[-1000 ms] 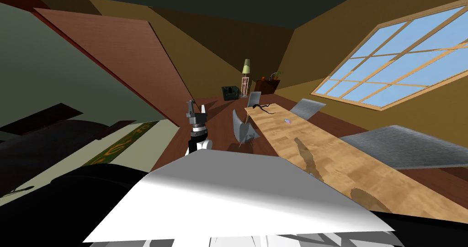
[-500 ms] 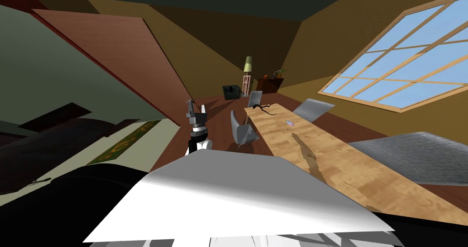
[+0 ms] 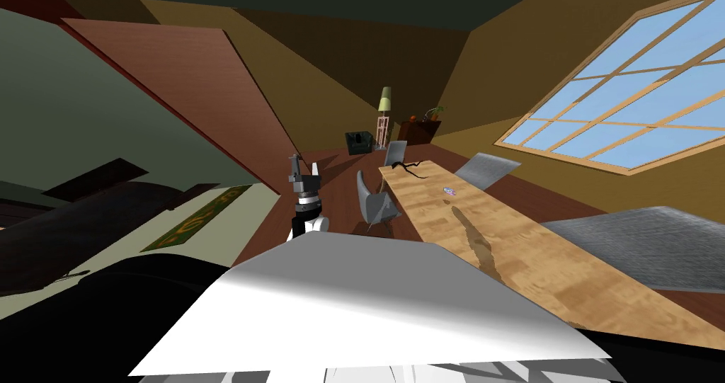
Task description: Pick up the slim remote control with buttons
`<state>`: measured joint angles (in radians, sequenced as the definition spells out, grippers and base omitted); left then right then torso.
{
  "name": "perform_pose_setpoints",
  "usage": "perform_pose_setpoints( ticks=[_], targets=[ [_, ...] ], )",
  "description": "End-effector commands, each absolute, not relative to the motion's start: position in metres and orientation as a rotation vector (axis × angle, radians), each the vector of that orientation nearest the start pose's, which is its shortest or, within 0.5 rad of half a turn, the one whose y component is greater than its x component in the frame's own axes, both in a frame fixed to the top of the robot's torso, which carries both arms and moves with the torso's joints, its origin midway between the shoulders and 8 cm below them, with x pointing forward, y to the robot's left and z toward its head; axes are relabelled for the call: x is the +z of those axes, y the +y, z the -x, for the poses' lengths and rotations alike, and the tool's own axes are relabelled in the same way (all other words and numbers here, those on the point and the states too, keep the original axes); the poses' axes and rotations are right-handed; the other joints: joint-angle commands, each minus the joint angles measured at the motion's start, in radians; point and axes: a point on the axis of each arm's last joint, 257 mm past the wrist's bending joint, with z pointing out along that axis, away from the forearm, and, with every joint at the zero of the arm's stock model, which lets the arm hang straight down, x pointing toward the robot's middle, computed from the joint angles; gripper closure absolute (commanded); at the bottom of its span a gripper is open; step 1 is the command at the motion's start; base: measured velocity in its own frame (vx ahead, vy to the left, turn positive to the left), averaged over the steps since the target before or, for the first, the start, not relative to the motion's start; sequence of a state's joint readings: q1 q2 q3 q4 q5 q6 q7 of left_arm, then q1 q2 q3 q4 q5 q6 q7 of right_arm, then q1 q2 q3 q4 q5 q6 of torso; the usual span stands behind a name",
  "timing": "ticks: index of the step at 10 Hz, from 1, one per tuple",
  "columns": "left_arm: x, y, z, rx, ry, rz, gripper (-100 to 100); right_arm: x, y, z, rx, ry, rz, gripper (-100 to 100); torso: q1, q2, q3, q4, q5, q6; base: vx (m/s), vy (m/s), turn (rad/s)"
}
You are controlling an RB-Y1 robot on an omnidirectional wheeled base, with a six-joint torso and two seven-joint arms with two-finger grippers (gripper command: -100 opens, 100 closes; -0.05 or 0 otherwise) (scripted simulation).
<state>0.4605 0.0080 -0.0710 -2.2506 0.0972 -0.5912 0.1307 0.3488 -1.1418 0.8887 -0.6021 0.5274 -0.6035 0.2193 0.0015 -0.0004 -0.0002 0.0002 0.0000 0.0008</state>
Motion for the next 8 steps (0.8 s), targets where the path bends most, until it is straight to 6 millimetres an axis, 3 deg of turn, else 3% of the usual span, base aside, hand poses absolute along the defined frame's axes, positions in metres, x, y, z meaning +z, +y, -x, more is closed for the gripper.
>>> perform_pose_setpoints(
  ticks=[1,3,4,5,7,8],
  targets=[
    [0.040,0.263,-0.338,-1.589,0.453,0.689,0,-0.499,-0.640,0.060,-0.045,3.114,0.422,100,0.000,0.000,0.000,0.000,0.000,0.000,0.000,0.000,0.000],
    [0.040,0.263,-0.338,-1.589,0.453,0.689,0,-0.499,-0.640,0.060,-0.045,3.114,0.422,100,0.000,0.000,0.000,0.000,0.000,0.000,0.000,0.000,0.000],
    [0.040,0.263,-0.338,-1.589,0.453,0.689,0,-0.499,-0.640,0.060,-0.045,3.114,0.422,0,0.000,0.000,0.000,0.000,0.000,0.000,0.000,0.000,0.000],
    [0.040,0.263,-0.338,-1.589,0.453,0.689,0,-0.487,-0.649,0.058,-0.044,3.115,0.432,100,0.000,0.000,0.000,0.000,0.000,0.000,0.012,0.039,-0.065],
    [0.040,0.263,-0.338,-1.589,0.453,0.690,0,-0.485,-0.650,0.058,-0.048,3.116,0.435,100,0.004,-0.001,0.000,0.000,0.001,0.001,0.010,0.041,-0.040],
    [0.040,0.263,-0.338,-1.589,0.453,0.689,0,-0.484,-0.650,0.058,-0.045,3.116,0.435,0,0.003,0.000,0.000,0.000,0.001,0.000,0.001,0.005,0.000]
  ],
)
